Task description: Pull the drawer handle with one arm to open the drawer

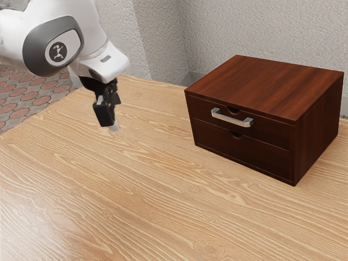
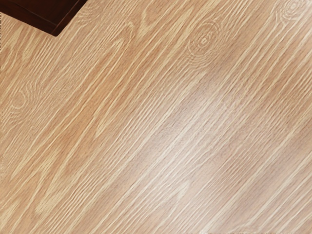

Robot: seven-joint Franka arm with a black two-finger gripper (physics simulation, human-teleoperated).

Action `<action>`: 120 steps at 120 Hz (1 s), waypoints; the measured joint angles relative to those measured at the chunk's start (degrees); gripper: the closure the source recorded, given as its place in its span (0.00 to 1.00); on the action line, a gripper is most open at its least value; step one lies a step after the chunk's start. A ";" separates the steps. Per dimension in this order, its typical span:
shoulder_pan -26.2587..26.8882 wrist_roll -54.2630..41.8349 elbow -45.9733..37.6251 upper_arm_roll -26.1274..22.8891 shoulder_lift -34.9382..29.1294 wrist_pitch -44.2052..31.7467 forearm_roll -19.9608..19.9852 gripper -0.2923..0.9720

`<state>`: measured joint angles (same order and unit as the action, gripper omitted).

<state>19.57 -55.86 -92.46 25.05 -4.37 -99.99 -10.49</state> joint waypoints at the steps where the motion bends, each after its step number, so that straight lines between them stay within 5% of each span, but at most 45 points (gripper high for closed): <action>1: -0.25 -0.31 -0.35 0.00 -0.04 -0.50 -0.06 0.23; 53: 1.06 -11.99 -7.91 -0.06 0.36 -19.34 -2.14 0.23; 120: 7.41 -18.63 -7.81 -0.09 5.55 -27.30 -2.68 0.23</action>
<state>26.98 -74.49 -100.27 24.96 1.18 -127.29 -13.17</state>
